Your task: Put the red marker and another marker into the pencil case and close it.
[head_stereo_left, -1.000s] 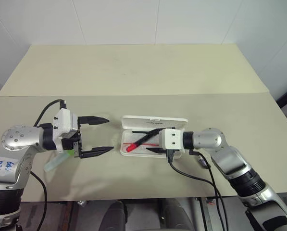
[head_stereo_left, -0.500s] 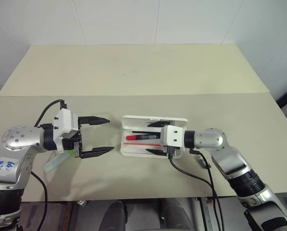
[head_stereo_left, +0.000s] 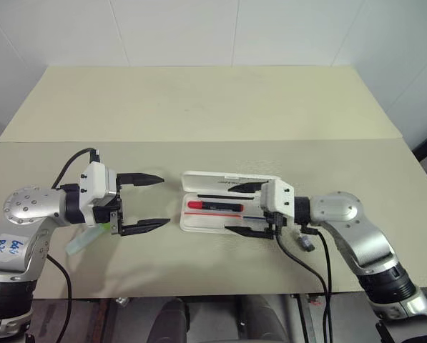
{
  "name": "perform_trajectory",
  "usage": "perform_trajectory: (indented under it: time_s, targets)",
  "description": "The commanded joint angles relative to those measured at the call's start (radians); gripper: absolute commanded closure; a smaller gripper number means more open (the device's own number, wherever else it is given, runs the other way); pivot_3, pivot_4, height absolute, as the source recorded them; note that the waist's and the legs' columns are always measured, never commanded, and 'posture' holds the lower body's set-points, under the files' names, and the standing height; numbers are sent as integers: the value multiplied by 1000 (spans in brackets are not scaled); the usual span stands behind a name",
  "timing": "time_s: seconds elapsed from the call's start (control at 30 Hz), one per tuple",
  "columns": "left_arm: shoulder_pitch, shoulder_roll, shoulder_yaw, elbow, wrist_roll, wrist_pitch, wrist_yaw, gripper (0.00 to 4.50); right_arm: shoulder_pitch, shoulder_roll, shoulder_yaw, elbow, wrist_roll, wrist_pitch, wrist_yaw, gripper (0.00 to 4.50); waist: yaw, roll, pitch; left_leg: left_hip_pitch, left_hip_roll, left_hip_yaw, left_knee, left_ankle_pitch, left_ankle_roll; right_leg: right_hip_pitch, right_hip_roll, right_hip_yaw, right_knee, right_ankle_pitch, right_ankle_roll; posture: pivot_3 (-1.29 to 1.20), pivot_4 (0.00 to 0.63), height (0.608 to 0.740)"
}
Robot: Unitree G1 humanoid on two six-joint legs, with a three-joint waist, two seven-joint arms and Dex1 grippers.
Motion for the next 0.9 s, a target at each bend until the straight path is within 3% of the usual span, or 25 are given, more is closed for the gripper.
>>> perform_trajectory:
  time_s: [0.03, 0.27, 0.53, 0.9]
  targets:
    - [-3, 7, 8, -10, -6, -25, -11, 0, 23, -37, -76, -77, 117, 47, 45, 38, 0, 0, 0, 0, 0, 0, 0, 0, 0, 0, 0, 0, 0, 0, 0, 0, 150, 740]
    - [48, 60, 32, -13, 25, -6, -6, 0, 3, -80, -174, -66, 221, 94, 70, 38, -3, 0, 0, 1, 0, 0, 0, 0, 0, 0, 0, 0, 0, 0, 0, 0, 150, 740]
    - [217, 217, 137, -30, 137, 102, 77, 0, -191, -89, -273, 65, 306, 135, 68, 38, -6, 0, 1, 1, 2, 0, -2, 0, 0, 0, 1, 0, -1, -1, -2, 0, 150, 740]
    - [424, 288, 268, -116, 236, 425, 220, 0, -334, -23, -204, 202, 245, 50, 131, 38, -6, 0, 1, 0, 3, 1, -5, -3, -2, -3, 0, -1, -1, -3, -3, 0, 150, 740]
